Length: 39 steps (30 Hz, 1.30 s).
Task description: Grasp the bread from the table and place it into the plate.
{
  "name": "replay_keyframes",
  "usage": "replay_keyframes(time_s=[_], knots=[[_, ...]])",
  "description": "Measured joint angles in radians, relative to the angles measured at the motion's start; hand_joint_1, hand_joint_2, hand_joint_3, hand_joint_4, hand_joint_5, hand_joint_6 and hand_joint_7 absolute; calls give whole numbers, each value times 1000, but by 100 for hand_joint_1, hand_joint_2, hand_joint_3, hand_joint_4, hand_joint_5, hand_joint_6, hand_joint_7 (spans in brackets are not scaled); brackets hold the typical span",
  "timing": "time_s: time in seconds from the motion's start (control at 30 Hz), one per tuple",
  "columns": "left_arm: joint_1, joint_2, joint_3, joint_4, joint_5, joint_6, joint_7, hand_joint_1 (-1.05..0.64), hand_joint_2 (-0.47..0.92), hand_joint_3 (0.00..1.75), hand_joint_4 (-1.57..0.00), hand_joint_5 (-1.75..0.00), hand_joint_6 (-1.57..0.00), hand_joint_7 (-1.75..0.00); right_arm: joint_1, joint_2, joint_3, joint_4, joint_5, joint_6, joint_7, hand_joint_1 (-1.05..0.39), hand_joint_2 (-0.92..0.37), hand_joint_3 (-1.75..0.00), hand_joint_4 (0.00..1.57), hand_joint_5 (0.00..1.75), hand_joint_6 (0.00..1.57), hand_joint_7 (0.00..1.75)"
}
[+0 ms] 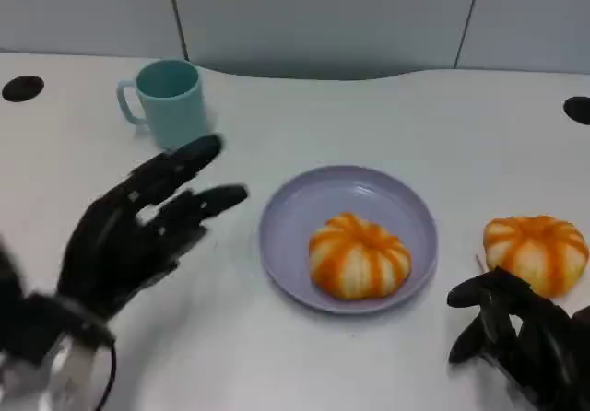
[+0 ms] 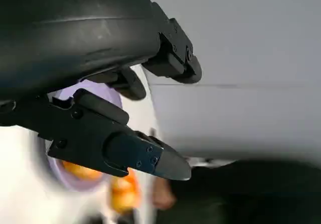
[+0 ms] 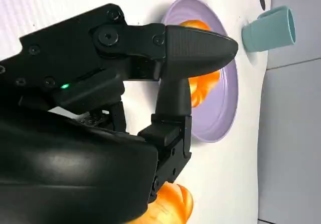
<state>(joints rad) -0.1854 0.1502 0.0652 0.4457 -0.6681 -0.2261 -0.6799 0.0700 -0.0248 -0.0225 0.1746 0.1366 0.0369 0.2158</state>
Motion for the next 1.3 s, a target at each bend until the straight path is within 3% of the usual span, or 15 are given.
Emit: replay_keyframes(time_s=[0.07,0.1,0.13,0.2,0.3,0.33,0.43,0.6,0.8,1.0,1.3], knots=[[65,6,42,-54,-36,88,-2,-55,92,10,-38,-133,-71,-21,0,-6,-4,1,1,2,0,-28,-92,-55,54,174,42,152],[88,11,57,-73,-37,116,-2,-54,92,13,-39,-146,-70,-37,0,-6,-5,1,1,3,0,-28,-92,-55,53,174,42,152],[105,14,69,-84,-34,134,0,-54,92,16,-41,-160,-62,-69,-1,-6,-4,1,1,6,-1,-28,-92,-56,53,174,41,151],[133,13,86,-95,-6,141,19,-54,92,18,-42,-167,-56,-89,2,-6,-1,-3,-7,9,-9,-28,-92,-56,52,174,41,151],[159,6,96,-96,35,147,37,-54,92,19,-43,-169,-54,-97,6,-7,2,-8,-14,9,-18,-28,-92,-56,52,174,41,151],[161,4,100,-96,45,149,38,-58,92,26,-49,-172,-49,-125,6,-7,2,-9,-15,9,-19,-28,-92,-56,53,175,42,151],[165,-20,121,-84,55,150,52,-58,92,35,-57,-174,-47,-148,6,-8,0,-9,-7,10,-10,-28,-92,-57,54,175,42,151],[175,-56,132,-24,81,171,58,-58,92,39,-58,-175,-47,-152,6,-13,-2,-9,-1,14,-5,-28,-92,-56,53,175,42,151],[170,-66,165,3,99,196,78,-54,92,39,-67,-175,-41,-174,6,-21,-2,-18,-6,29,-14,-28,-92,-57,52,175,40,151],[171,-80,167,4,137,203,106,-53,92,34,-71,-175,-50,-175,6,-23,-4,-18,-8,29,-18,-27,-92,-56,53,175,40,151],[197,-96,168,-15,155,220,123,-50,92,37,-70,-175,-47,-175,2,-23,-20,7,-4,-2,-6,-28,-92,-57,55,175,42,153]])
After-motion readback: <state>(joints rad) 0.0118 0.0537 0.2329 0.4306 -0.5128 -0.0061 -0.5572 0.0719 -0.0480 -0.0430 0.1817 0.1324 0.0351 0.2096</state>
